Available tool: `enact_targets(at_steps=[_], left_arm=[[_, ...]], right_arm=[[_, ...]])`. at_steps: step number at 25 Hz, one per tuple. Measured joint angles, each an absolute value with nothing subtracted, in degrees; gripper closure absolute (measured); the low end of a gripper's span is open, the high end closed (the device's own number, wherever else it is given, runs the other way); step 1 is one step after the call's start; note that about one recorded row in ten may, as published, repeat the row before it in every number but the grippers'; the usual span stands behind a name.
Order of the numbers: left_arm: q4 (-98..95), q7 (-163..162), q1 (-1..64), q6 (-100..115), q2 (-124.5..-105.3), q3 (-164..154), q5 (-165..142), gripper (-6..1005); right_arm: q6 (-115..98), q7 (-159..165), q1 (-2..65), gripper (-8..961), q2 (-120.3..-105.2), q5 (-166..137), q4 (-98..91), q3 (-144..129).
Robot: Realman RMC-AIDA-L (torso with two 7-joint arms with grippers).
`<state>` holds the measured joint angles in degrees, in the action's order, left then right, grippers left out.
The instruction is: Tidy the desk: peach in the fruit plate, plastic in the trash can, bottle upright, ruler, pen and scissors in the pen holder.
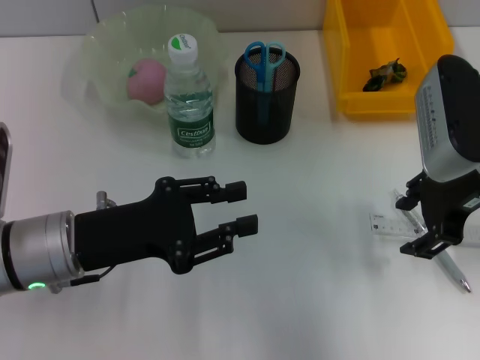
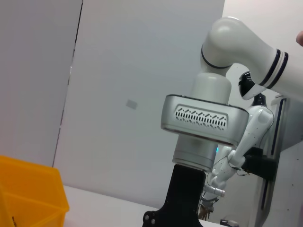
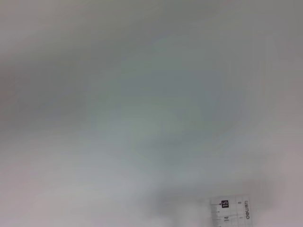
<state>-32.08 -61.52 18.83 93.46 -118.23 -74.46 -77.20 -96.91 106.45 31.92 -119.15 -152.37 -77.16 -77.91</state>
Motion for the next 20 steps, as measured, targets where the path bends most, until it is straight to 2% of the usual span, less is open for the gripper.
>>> enact_targets(at_steps=[20], left_arm=[[-32.1, -61.5, 19.1, 92.0, -118.35, -74.4, -77.1, 544]], right_arm=[[-90.7, 105.3, 32.6, 249, -119.33, -152.0, -72.1, -79.8]])
